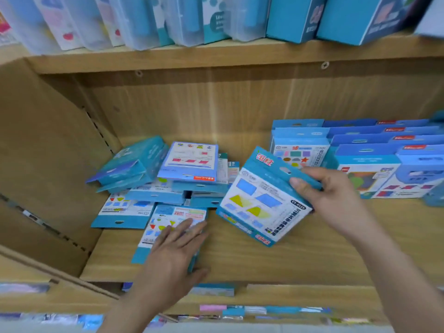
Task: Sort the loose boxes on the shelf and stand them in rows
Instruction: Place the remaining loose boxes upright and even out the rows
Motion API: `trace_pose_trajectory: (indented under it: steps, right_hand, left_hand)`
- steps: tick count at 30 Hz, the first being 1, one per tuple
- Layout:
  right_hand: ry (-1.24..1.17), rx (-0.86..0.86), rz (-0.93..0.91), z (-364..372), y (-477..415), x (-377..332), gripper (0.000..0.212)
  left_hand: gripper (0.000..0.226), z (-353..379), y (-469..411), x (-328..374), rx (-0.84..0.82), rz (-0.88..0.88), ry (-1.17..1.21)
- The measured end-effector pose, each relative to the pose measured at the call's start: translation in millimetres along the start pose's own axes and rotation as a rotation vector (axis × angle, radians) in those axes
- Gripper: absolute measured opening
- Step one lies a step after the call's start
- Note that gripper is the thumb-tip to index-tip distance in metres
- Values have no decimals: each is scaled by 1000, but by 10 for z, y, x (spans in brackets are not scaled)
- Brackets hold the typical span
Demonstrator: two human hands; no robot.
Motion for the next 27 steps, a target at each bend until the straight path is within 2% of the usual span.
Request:
trace_pose_trajectory:
  steps: [3, 5, 8, 10, 12, 16, 20, 23, 27]
  right_hand:
    - [-288, -11, 162, -27, -32, 153, 18]
    - [-337, -40, 210, 27, 1, 232, 17]
    - [-364, -100, 250, 114, 32, 294, 17]
    - [-398, -136, 250, 187, 29, 317, 17]
    - [-438, -148, 255, 237, 20, 343, 16]
    - [-606, -46, 308, 186, 65, 466, 23]
    - [-571, -49, 204, 182, 178, 439, 24]
    - [-513, 62, 173, 60, 311, 510, 26]
    - [-477, 211, 146, -273, 527, 629, 32]
  left_hand:
    - [81, -28, -21, -16, -36, -58, 317]
    - [68, -191, -26, -4, 56, -76, 610]
    - [42, -407, -94, 76, 243, -51, 868]
    - [38, -419, -203, 233, 199, -13, 1045]
    - [36, -403, -303, 404, 126, 27, 1121]
    - [39, -306, -401, 527, 139, -7, 1179]
    - [41, -106, -472, 624, 105, -88, 1127]
    - [43, -29, -543, 697, 32, -78, 896]
    - [37, -307, -585, 774, 213, -2, 448]
Point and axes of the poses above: each hand's wrist, its own y-axis away from the middle knuckle, its own z-axis out of the palm, x = y × z, the point moved 8 cm from there along -y, towards the middle knuckle, and after that the axes turned 13 degrees about -x, right-handed, at the moved point
